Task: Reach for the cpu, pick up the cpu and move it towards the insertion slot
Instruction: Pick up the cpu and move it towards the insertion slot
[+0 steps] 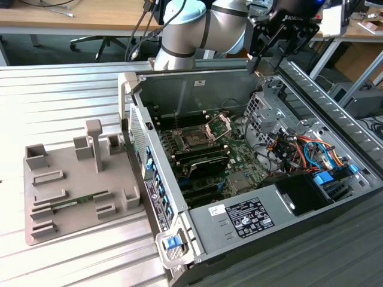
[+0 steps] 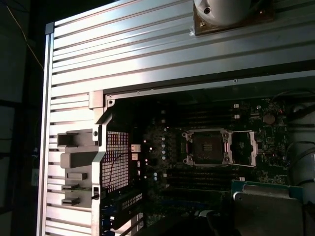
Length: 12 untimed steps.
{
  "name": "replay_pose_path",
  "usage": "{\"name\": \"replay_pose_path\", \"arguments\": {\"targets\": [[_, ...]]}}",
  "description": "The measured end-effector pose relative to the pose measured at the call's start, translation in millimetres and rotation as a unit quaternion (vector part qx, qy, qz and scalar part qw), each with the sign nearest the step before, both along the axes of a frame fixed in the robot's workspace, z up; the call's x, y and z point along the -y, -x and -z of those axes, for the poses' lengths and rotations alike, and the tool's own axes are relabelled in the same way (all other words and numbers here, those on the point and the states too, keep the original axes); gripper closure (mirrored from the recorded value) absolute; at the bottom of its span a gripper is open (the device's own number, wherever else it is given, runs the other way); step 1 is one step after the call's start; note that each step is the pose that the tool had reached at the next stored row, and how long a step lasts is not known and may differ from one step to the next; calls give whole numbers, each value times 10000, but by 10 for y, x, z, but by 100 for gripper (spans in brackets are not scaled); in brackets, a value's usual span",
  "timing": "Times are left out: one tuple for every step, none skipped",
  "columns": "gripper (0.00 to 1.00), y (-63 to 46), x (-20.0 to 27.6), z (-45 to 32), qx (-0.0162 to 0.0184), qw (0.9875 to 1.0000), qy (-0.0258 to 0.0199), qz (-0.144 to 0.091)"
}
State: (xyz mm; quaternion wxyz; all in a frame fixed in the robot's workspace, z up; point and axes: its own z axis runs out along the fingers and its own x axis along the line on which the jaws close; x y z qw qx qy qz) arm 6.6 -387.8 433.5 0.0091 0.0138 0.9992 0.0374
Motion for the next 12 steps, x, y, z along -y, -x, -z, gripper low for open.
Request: {"name": "replay_pose_path", "arguments": {"targets": [[45, 0, 0, 4, 0, 10000, 0, 0], [45, 0, 0, 6, 0, 10000, 0, 0], [45, 0, 0, 8, 0, 10000, 0, 0], [45, 0, 0, 12, 0, 10000, 0, 0], [45, 0, 0, 14, 0, 10000, 0, 0], [45, 0, 0, 16, 0, 10000, 0, 0], [45, 0, 0, 18, 0, 10000, 0, 0], [45, 0, 0, 20, 0, 10000, 0, 0], [45, 0, 0, 22, 0, 10000, 0, 0], [45, 0, 0, 25, 0, 10000, 0, 0], [45, 0, 0, 28, 0, 10000, 0, 0], [45, 0, 0, 30, 0, 10000, 0, 0]]}}
